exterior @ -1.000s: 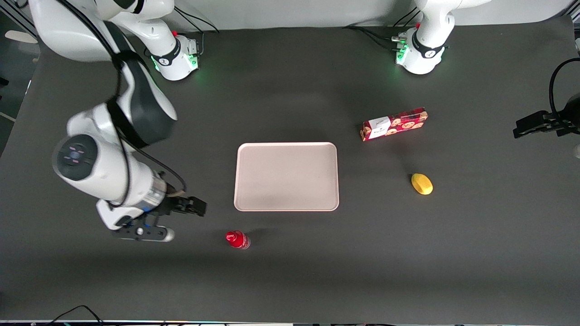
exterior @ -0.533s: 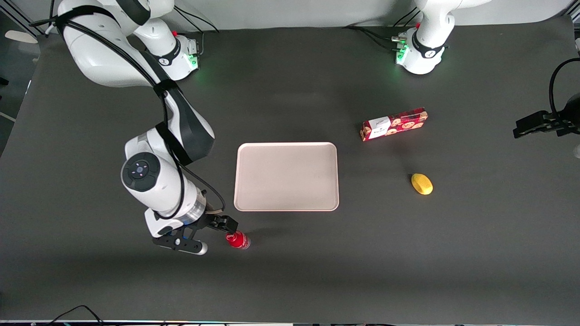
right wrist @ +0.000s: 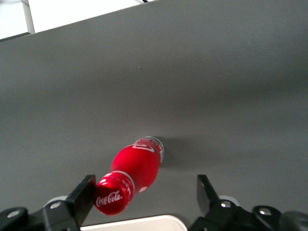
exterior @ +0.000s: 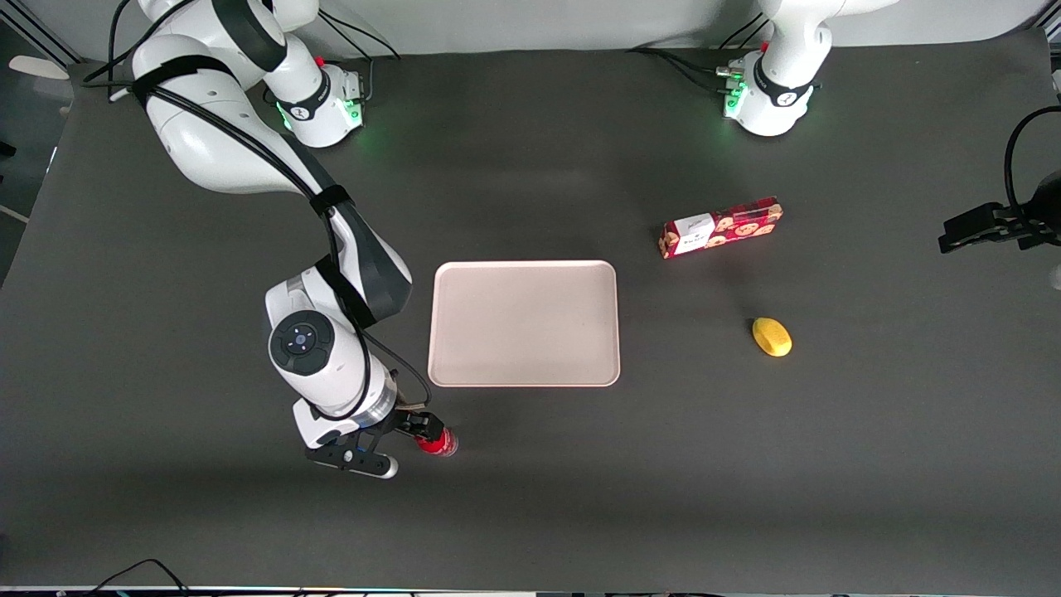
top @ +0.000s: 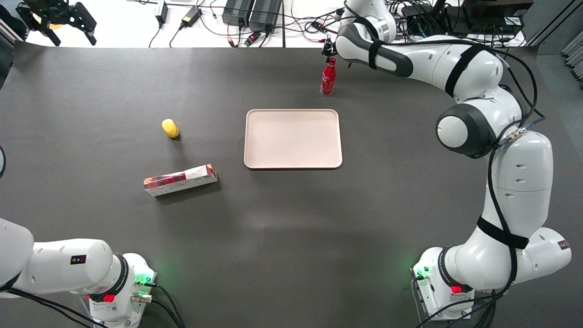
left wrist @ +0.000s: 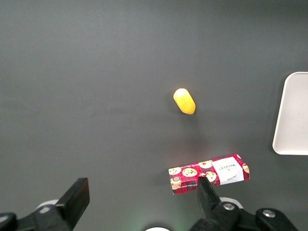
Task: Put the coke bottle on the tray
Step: 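Close the right gripper around the bottle's body, then lift the bottle and carry it toward the white tray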
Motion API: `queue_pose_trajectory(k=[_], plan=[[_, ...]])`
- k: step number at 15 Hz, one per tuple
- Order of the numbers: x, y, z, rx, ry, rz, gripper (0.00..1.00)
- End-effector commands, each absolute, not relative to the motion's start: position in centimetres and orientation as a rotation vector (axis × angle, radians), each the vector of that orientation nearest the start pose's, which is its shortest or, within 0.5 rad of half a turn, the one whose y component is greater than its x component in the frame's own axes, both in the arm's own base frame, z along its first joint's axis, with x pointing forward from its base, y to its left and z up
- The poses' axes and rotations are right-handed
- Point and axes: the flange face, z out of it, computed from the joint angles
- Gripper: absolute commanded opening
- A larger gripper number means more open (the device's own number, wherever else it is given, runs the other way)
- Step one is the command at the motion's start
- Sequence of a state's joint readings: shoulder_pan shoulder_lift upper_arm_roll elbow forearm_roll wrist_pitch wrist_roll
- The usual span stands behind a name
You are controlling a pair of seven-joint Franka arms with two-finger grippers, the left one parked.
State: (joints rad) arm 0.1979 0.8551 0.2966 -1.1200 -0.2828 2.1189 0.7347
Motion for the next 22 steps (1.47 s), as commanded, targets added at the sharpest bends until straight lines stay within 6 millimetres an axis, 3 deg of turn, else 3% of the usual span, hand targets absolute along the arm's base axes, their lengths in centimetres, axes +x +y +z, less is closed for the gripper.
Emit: queue_pose_trajectory(k=[1,5,8,10,12,15,18,22], plan=[[73.1,29.6,33.1,-3.036,0.381,-0.304,0.89],[73.0,30.1,33.1,-3.027,0.370,-0.319,0.54],[73.0,30.4,33.0,-3.020,0.365,-0.326,0.41],[73.0,30.4,33.1,-3.018,0.363,-0.330,0.19],[73.0,30.4,33.1,-3.018,0.363,-0.330,0.05],[72.9,29.7,34.5,-3.036,0.362,-0.307,0.00],[71.1,30.3,39.2,-3.081,0.307,-0.215,0.00],[67.2,28.7,47.5,-3.202,0.171,-0.077,0.00]])
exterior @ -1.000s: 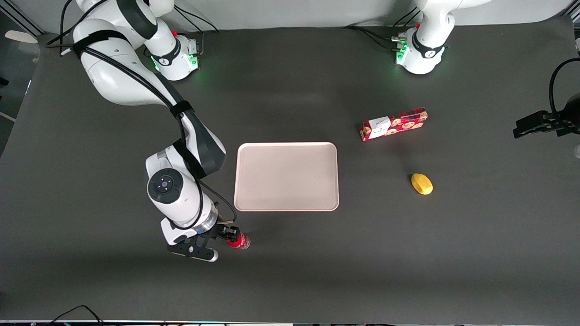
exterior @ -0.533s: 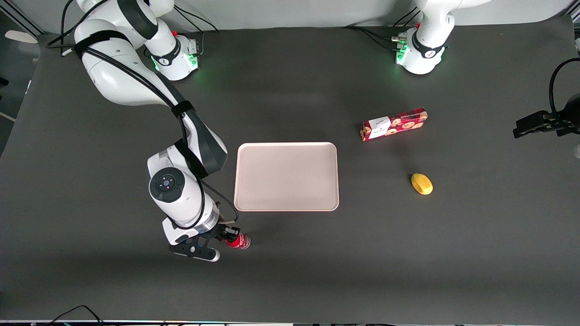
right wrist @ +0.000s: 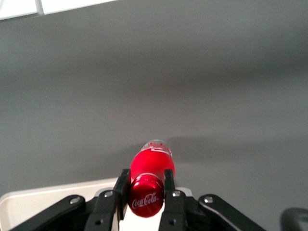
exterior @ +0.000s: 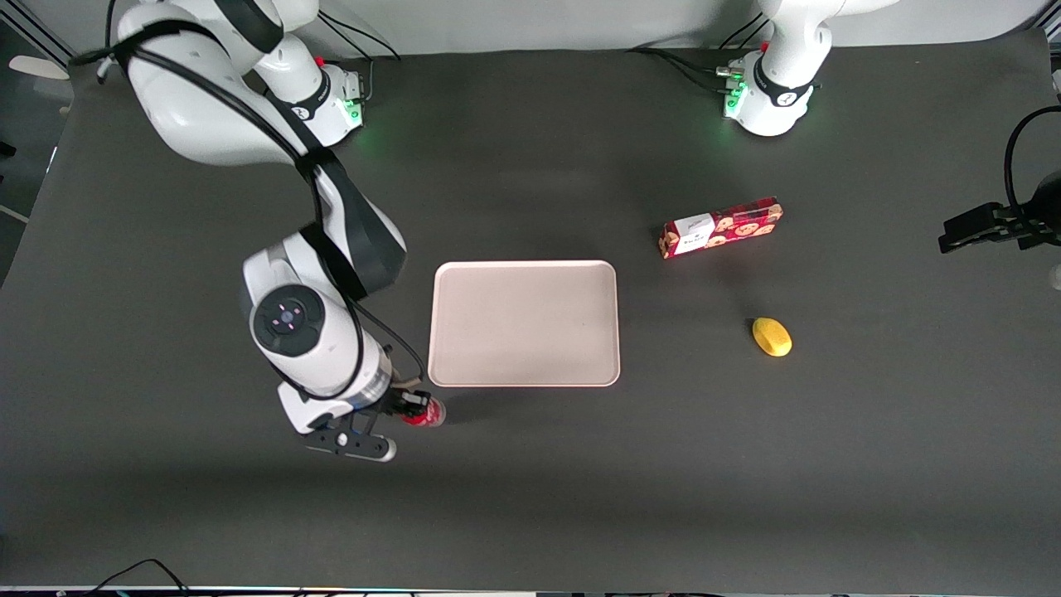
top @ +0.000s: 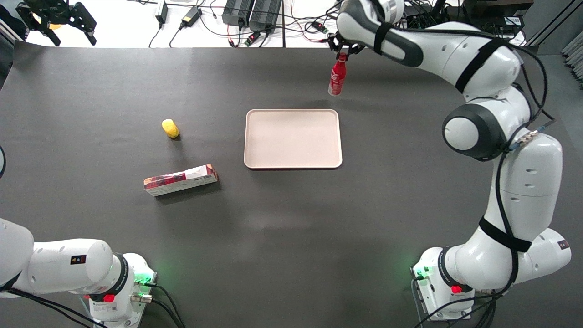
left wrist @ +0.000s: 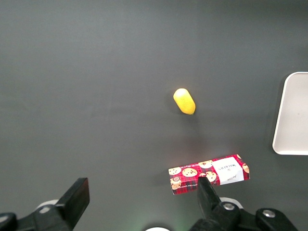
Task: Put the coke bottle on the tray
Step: 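Lift the bottle and carry it toward the white tray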
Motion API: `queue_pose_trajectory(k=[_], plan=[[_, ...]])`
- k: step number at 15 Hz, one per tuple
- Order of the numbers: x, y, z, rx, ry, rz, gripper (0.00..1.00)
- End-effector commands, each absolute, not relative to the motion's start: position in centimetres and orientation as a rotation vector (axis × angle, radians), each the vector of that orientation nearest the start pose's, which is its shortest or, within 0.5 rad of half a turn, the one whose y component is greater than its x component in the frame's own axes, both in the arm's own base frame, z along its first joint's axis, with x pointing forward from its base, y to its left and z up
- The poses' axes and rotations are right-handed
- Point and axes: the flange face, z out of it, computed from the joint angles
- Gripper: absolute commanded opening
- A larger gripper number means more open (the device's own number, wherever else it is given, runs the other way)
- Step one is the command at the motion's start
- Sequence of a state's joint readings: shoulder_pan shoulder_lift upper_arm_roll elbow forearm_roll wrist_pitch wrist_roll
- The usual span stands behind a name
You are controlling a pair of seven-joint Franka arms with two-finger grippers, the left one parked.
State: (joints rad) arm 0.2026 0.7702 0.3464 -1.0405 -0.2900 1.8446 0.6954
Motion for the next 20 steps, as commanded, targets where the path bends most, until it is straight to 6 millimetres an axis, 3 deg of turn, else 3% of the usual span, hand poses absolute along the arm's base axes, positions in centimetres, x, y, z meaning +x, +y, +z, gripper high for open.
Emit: queue_pose_trajectory(k=[1,3,6,8,11,13,20], plan=[[65.6,28.5,50.5,-3.230,0.127,-0.048,0.00],[62.3,27.9,55.8,-3.268,0.072,-0.011,0.00],[57.2,29.7,61.9,-3.272,0.010,-0.024,0.00],[54.8,31.6,63.9,-3.216,0.053,-0.005,0.00],[53.1,34.4,64.3,-3.131,0.262,0.048,0.00],[52.7,36.2,62.4,-3.118,0.330,0.095,0.00],[53.7,36.4,48.7,-3.158,0.343,0.055,0.00]])
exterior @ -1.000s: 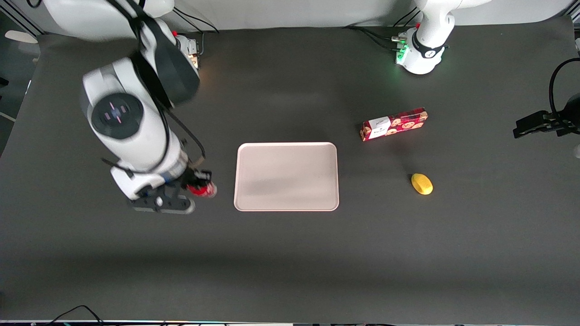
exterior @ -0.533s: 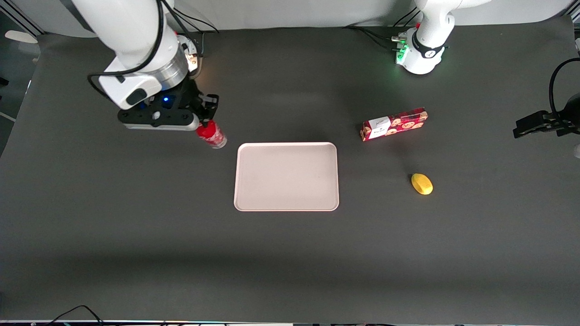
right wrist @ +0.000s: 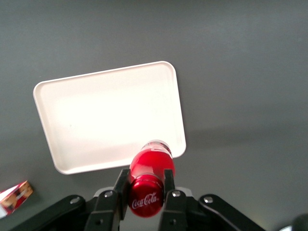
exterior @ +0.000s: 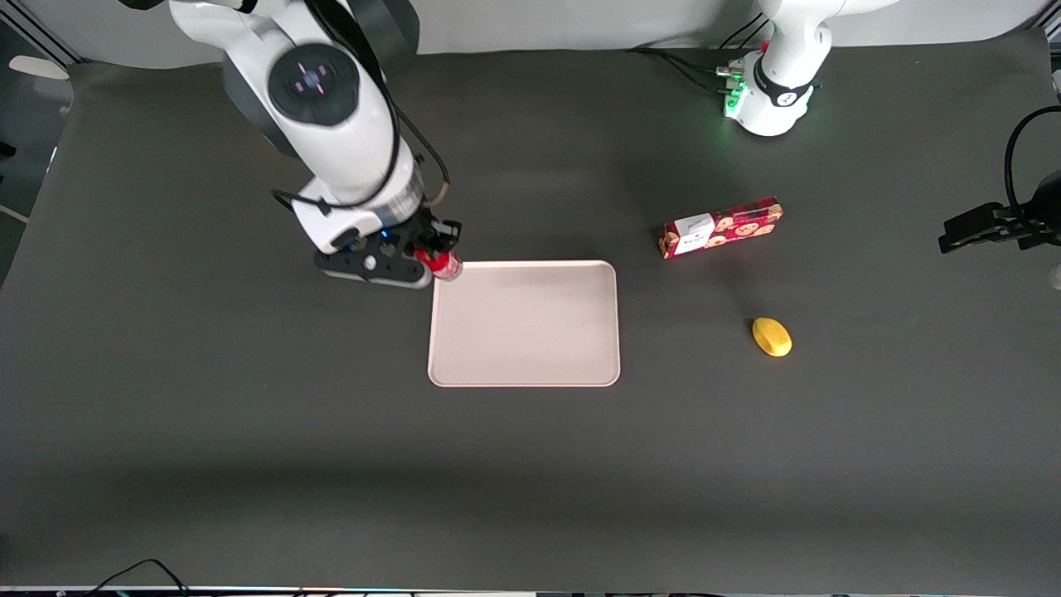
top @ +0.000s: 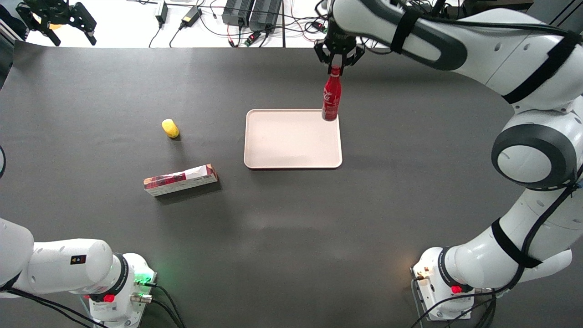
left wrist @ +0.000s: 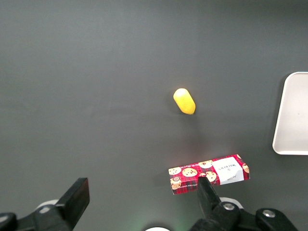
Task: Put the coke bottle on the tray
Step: 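Lower the bottle onto the tray's corner and open the right gripper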
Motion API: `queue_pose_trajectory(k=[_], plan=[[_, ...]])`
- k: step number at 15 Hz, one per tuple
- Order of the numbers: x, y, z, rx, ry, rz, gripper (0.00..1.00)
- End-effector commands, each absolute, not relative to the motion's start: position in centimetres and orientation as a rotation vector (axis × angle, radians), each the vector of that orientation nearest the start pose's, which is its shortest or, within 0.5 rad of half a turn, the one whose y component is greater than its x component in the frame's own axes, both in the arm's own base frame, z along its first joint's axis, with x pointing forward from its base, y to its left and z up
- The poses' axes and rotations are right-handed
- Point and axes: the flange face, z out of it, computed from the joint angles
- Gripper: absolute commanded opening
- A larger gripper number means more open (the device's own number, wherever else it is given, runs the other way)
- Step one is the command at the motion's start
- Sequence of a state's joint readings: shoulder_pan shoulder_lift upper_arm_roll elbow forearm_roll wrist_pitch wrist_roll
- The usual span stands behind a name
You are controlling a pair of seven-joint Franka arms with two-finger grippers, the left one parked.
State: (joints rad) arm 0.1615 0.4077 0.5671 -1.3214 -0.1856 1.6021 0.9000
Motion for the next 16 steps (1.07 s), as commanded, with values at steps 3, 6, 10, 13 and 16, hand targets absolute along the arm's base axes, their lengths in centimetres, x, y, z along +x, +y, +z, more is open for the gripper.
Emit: queue_pose_trajectory(k=[3,6,10,13,16], plan=[[53.6,35.7,44.4,-3.173,0.333,-0.017,0.00],[53.8,35.0,40.5,-3.172,0.361,-0.091,0.00],[53.2,35.3,37.4,-3.157,0.380,-0.098,0.00],[52.6,35.4,35.7,-3.141,0.392,-0.159,0.00],[52.6,35.5,35.0,-3.151,0.413,-0.179,0.65]])
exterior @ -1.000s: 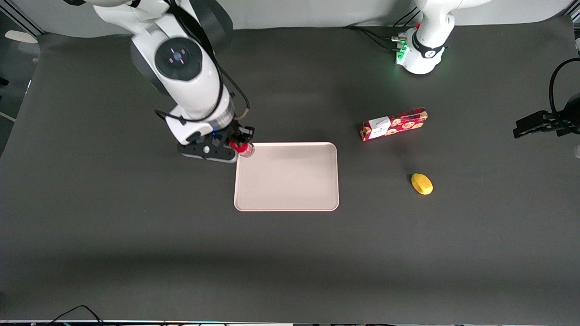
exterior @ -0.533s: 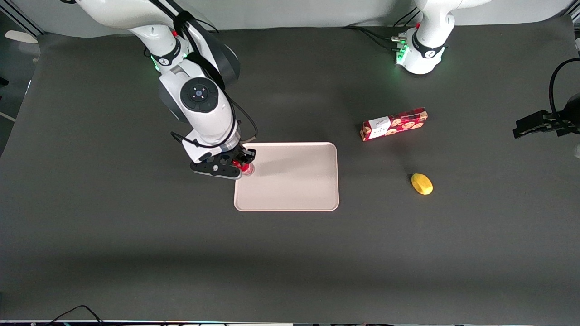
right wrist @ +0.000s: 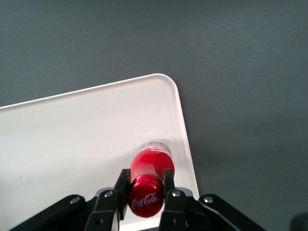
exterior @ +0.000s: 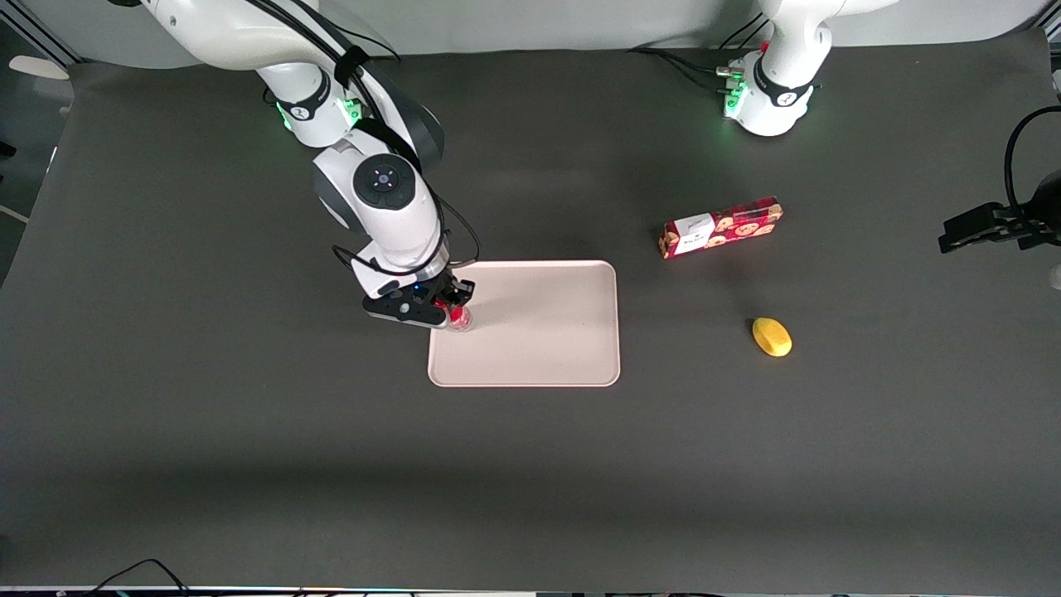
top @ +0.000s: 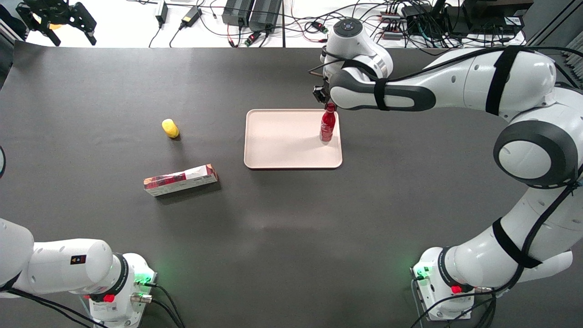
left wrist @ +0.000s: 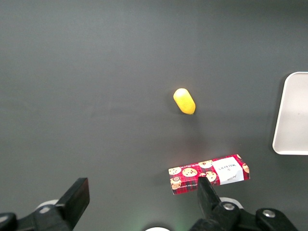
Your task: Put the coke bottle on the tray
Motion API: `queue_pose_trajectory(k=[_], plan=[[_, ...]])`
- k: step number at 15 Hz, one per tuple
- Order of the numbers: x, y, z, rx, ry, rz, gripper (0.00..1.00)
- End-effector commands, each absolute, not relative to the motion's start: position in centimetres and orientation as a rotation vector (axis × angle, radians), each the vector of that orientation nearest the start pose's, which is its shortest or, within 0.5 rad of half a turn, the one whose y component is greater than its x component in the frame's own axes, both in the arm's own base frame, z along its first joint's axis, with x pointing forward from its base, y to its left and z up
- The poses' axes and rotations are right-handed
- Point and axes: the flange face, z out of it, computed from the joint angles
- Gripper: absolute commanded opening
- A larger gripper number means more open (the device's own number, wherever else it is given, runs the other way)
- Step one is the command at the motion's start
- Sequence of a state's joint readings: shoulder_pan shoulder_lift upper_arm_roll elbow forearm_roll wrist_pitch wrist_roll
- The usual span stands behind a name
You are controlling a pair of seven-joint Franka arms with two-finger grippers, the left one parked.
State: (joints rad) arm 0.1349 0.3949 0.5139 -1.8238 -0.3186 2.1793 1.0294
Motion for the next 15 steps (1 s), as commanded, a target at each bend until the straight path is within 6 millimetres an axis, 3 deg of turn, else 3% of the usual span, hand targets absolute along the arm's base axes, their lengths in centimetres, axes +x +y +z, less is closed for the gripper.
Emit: queue_pose_trajectory(k=[1,3,5,8,9,10,11,13,15], plan=[[52.7,35.4,35.2,-3.150,0.419,-0.182,1.00],[53.0,35.2,37.4,-3.155,0.410,-0.214,1.00],[53.8,34.8,41.7,-3.201,0.444,-0.202,1.00],[53.7,31.8,52.3,-3.226,0.313,-0.144,1.00],[54.0,29.0,55.8,-3.177,0.269,-0.104,1.00],[54.1,24.7,59.0,-3.144,0.282,-0.071,1.00],[53.6,21.5,61.1,-3.123,0.266,-0.048,1.00],[52.5,16.1,63.4,-3.141,0.217,-0.009,1.00],[52.2,9.6,63.3,-3.156,0.183,0.040,1.00]])
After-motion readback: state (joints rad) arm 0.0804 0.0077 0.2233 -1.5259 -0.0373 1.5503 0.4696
